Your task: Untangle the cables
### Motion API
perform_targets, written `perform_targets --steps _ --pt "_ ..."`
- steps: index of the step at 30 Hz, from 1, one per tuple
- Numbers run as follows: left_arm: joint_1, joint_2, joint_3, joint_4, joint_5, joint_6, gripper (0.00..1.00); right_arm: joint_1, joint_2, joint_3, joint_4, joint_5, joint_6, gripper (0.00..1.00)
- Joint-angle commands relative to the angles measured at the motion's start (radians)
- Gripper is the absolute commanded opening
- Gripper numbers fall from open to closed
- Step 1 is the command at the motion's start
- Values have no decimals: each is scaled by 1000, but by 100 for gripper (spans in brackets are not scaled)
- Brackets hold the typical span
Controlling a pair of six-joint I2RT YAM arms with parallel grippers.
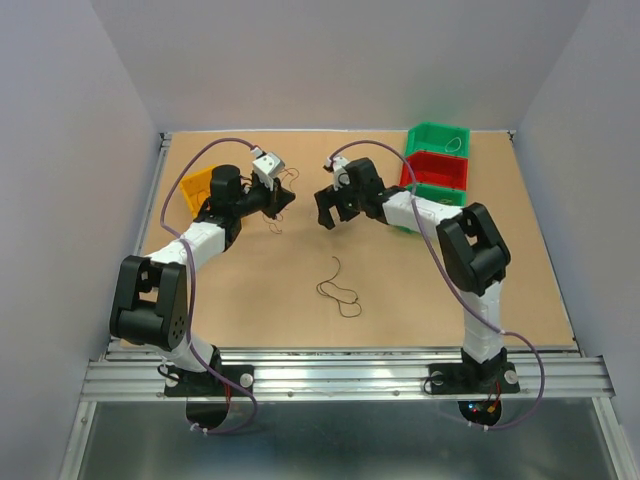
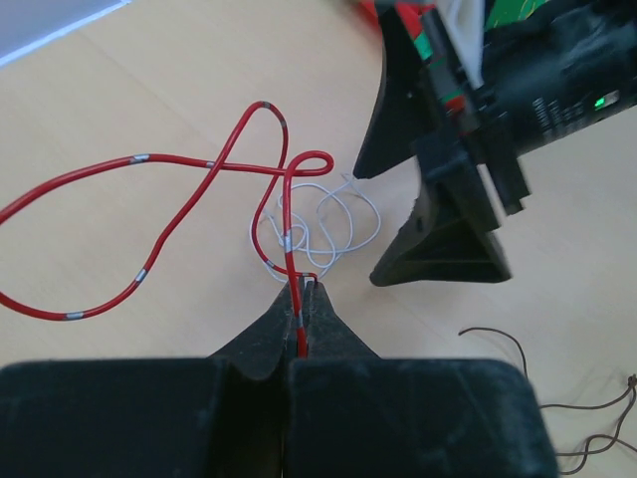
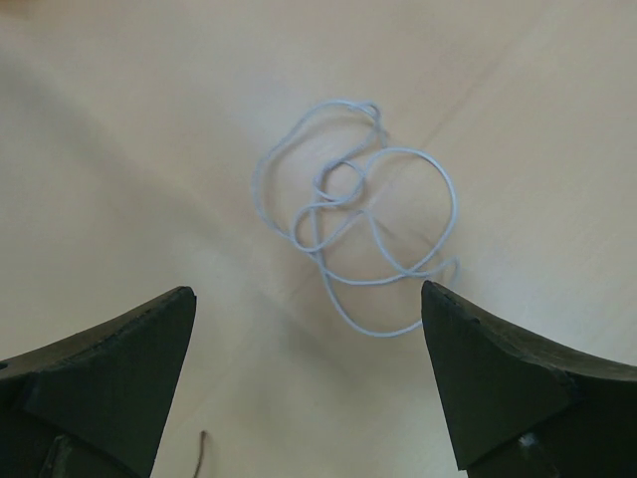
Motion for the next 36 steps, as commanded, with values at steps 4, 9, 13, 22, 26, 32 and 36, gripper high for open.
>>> perform_targets --steps 4,9,13,22,26,32,36 --pt "7 -47 3 27 12 8 0 54 130 128 -63 170 -55 100" --pt "7 -50 2 27 16 5 0 85 185 168 -83 194 -76 100" --pt "7 -51 2 26 16 5 0 96 226 209 -91 256 -75 100" --pt "9 -59 -1 29 9 7 0 99 298 277 -94 394 -67 10" --pt "9 -58 -1 27 10 7 0 94 274 278 -91 398 -57 0" --pt "10 -53 -1 29 10 10 0 -28 119 232 -13 294 37 1" --pt "9 -45 2 29 12 11 0 -155 85 319 -11 147 104 1"
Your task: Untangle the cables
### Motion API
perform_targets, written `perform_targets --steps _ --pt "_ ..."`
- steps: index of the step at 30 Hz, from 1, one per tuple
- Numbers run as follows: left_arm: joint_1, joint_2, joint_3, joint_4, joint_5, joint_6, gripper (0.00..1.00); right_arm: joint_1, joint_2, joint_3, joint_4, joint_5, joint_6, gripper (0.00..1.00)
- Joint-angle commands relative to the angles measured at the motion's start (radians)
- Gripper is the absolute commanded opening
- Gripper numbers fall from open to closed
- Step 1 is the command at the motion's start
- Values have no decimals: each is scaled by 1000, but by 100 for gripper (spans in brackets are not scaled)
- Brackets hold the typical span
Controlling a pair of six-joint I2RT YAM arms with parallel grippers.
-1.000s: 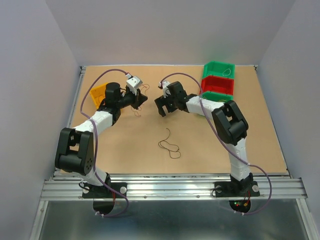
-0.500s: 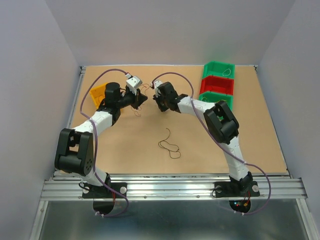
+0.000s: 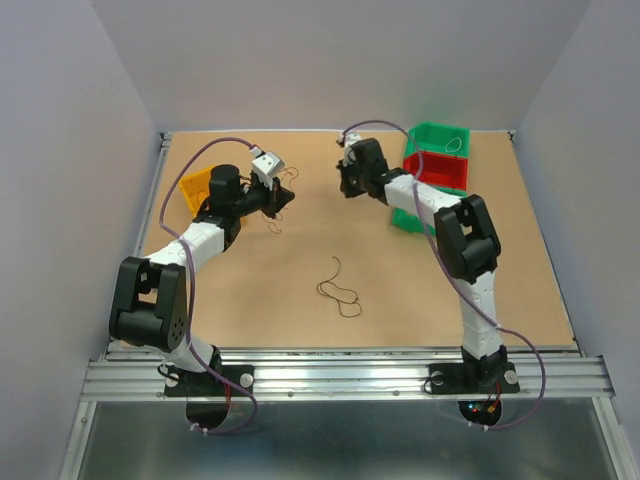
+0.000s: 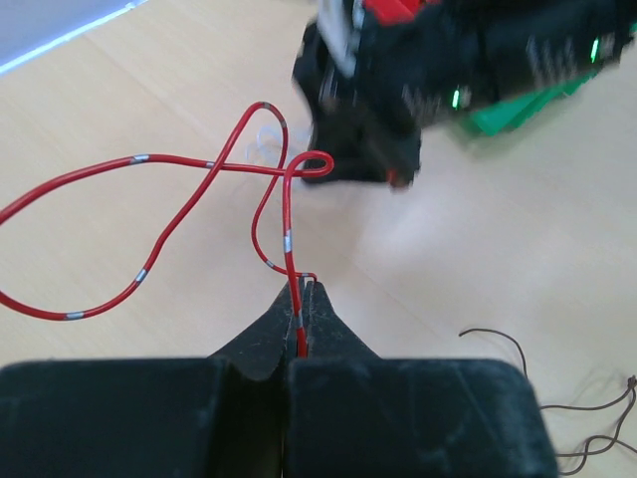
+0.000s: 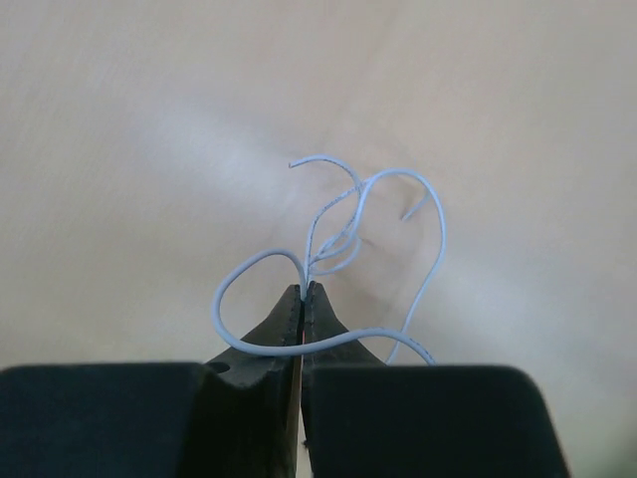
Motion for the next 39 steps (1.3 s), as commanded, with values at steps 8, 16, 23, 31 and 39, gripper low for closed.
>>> perform_targets --steps 8,16,23,31,39 --pt "4 -44 0 30 37 5 0 -451 -22 339 42 -173 336 1" --pt "4 -29 11 21 59 7 0 -616 168 580 31 -288 493 1" --pt "4 4 31 1 62 10 0 -628 265 614 31 -268 529 1" --pt "4 1 36 -10 53 11 0 -628 239 546 34 -208 514 4" --pt "3 -24 25 -10 49 16 0 -627 86 396 34 -146 496 63"
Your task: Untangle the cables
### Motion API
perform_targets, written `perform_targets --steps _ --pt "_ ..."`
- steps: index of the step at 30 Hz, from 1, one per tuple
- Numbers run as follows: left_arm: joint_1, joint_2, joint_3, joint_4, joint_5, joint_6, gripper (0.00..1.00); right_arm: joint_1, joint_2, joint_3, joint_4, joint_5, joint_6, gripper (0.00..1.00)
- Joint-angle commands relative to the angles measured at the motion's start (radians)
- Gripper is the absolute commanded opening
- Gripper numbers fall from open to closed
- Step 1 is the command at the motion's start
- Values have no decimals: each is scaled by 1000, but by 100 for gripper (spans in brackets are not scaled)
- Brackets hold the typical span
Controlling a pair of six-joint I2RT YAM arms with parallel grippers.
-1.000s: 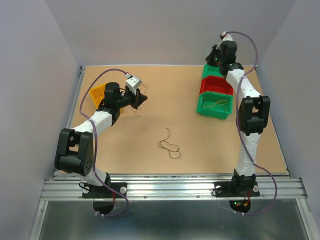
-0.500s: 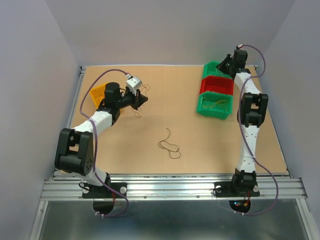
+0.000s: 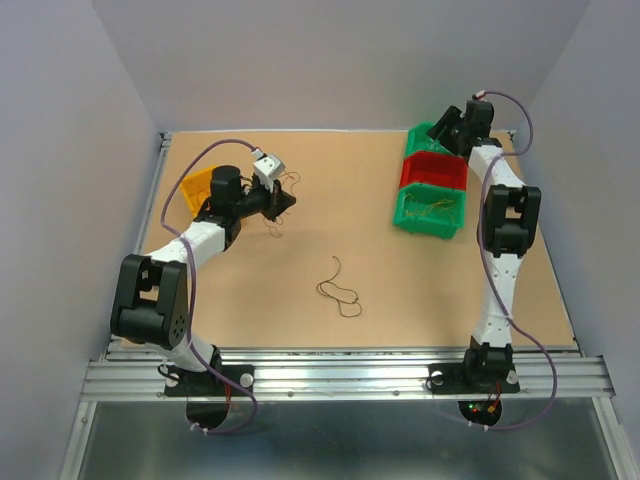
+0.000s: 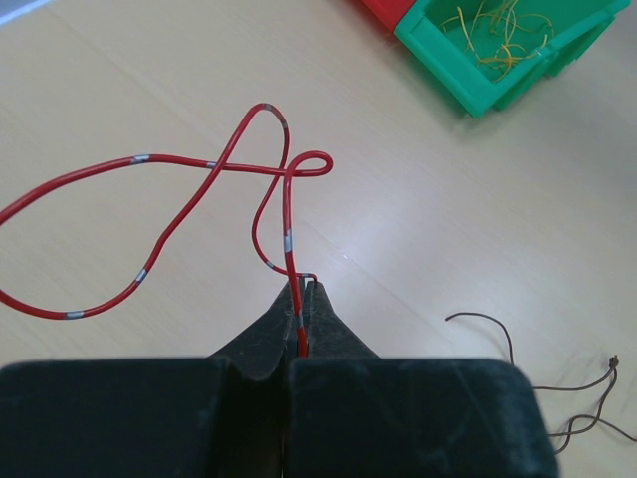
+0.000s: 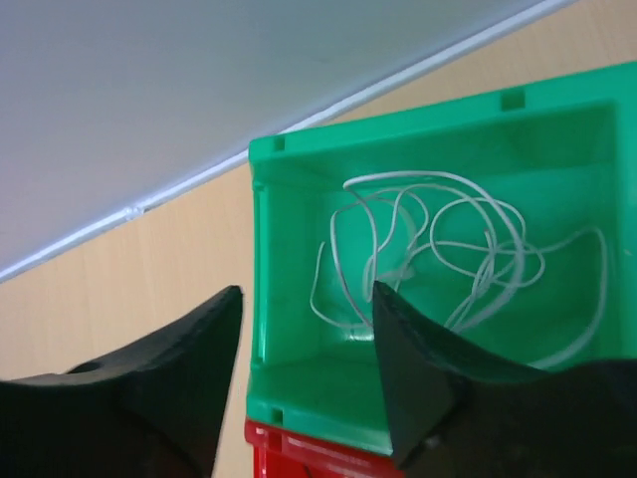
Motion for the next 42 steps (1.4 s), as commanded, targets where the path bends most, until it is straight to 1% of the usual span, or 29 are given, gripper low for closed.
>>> perform_targets --steps 1,2,4,5,6,9,11,12,13,14,15,16,17,19,21,23,25,28,29,32,35,36,38,40,42 --pt "1 -40 24 22 10 17 0 2 -176 -94 43 79 -13 64" --pt "0 -40 24 22 6 17 0 2 -223 -137 43 90 -22 66" --pt "-2 -46 21 20 -2 21 0 3 -273 -188 45 131 -32 70" --pt "-6 -49 18 22 -10 27 0 3 -294 -238 46 142 -38 72" --pt "-11 -52 16 22 -13 29 0 8 -340 -259 49 150 -48 76" --pt "-19 -61 10 24 -22 37 0 25 -409 -331 51 150 -84 80" --pt "-23 -67 7 22 -19 40 0 61 -486 -420 66 95 -143 81" --pt "-23 -70 5 24 -16 41 0 68 -515 -509 86 70 -165 82" --pt "-23 -70 4 22 -8 41 0 104 -543 -562 116 -1 -188 84" --pt "-22 -75 4 24 8 43 0 149 -602 -666 200 -55 -235 87" --pt "-23 -76 4 24 16 43 0 170 -625 -667 241 -113 -248 89" --pt "-25 -78 2 22 25 41 0 190 -650 -752 282 -213 -252 91" --pt "-25 -82 2 22 35 38 0 227 -685 -791 348 -252 -265 91" --pt "-25 -90 2 22 35 37 0 264 -718 -864 379 -277 -286 91" --pt "-23 -105 4 13 29 38 0 301 -756 -892 391 -257 -309 91" --pt "-22 -119 10 -10 15 40 0 305 -774 -937 410 -240 -305 91" --pt "-6 -156 10 -19 -33 38 0 305 -790 -957 439 -235 -298 91" --pt "32 -230 -27 17 -172 17 0 305 -791 -971 448 -252 -288 91" --pt "41 -263 -39 46 -271 0 0 305 -790 -975 450 -260 -283 91" --pt "87 -305 -74 77 -422 -34 0 307 -790 -990 428 -284 -265 91" --pt "125 -303 -78 67 -510 -87 0 316 -800 -997 375 -297 -269 91" --pt "132 -293 -64 56 -569 -101 0 331 -805 -1001 344 -287 -283 91" --pt "150 -270 -44 5 -649 -138 0 344 -831 -1024 335 -249 -292 91" --pt "158 -256 -38 -3 -669 -144 0 350 -842 -1035 334 -235 -288 91" --pt "168 -236 -48 37 -674 -149 0 350 -847 -1041 336 -234 -291 91"
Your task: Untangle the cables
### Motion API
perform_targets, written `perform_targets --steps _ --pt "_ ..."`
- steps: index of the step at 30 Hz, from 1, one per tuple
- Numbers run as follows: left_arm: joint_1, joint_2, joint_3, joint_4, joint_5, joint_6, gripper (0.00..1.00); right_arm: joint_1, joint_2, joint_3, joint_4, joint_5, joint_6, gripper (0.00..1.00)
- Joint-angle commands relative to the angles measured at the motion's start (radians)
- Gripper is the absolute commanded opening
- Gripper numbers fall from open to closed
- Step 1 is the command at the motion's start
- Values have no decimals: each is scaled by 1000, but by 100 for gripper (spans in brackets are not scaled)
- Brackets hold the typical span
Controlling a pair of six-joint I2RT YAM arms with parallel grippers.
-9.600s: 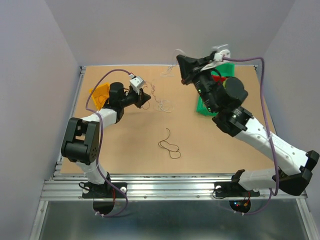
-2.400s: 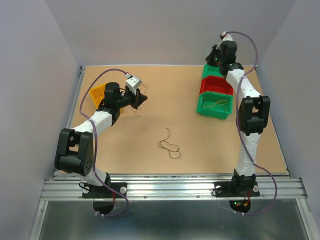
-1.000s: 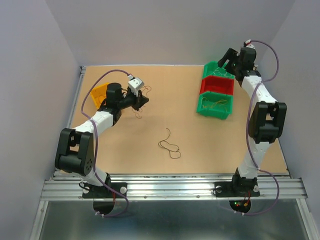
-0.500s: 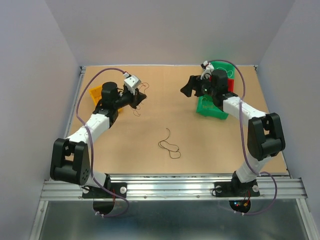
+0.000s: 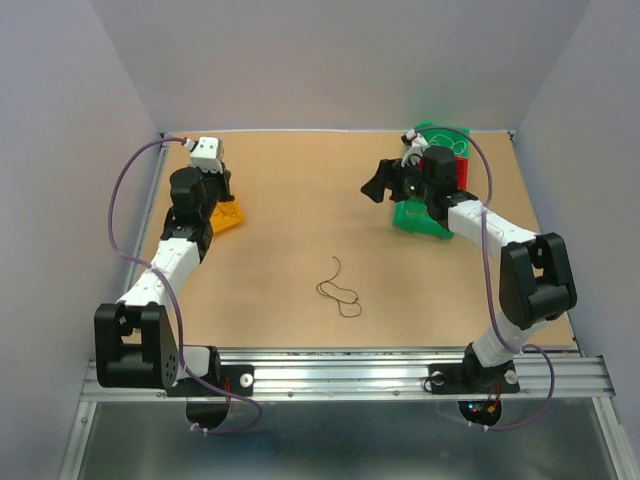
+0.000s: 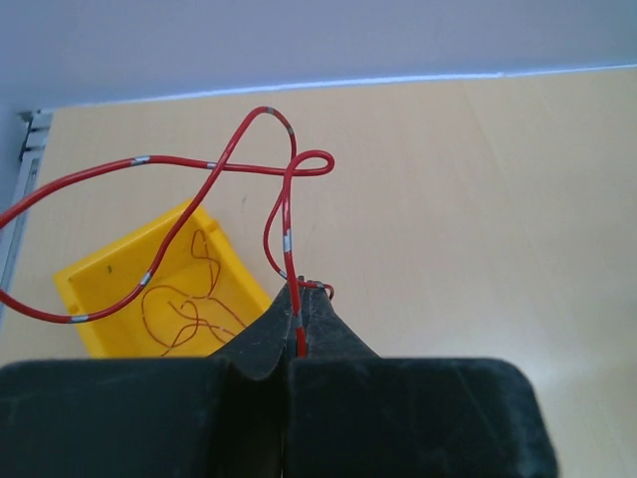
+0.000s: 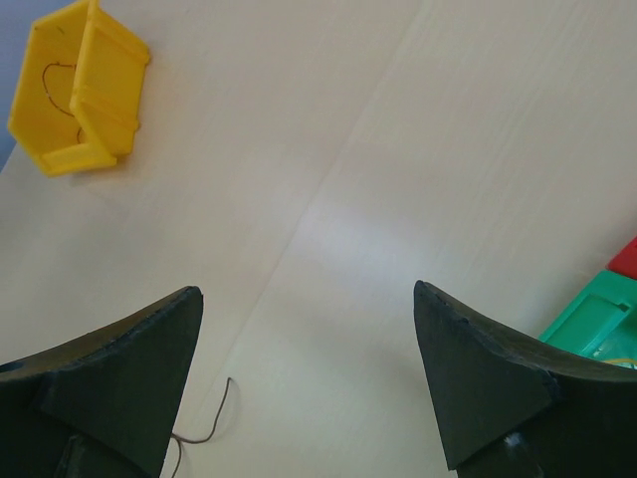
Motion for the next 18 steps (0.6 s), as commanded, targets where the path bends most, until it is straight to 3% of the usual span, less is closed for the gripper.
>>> perform_targets --steps 1,5,9,12,18 --pt "29 36 10 62 -95 -82 0 10 -56 -15 14 16 -21 91" --pt "60 84 5 123 -62 -113 0 12 -59 -15 14 16 -22 91" --pt "135 151 -50 354 -1 -165 0 12 -57 -15 16 13 -25 91" --pt "155 229 -38 438 -10 -165 0 12 -54 -15 16 14 -24 91" --pt "162 364 45 400 -44 -157 0 12 -53 -15 18 20 -25 91"
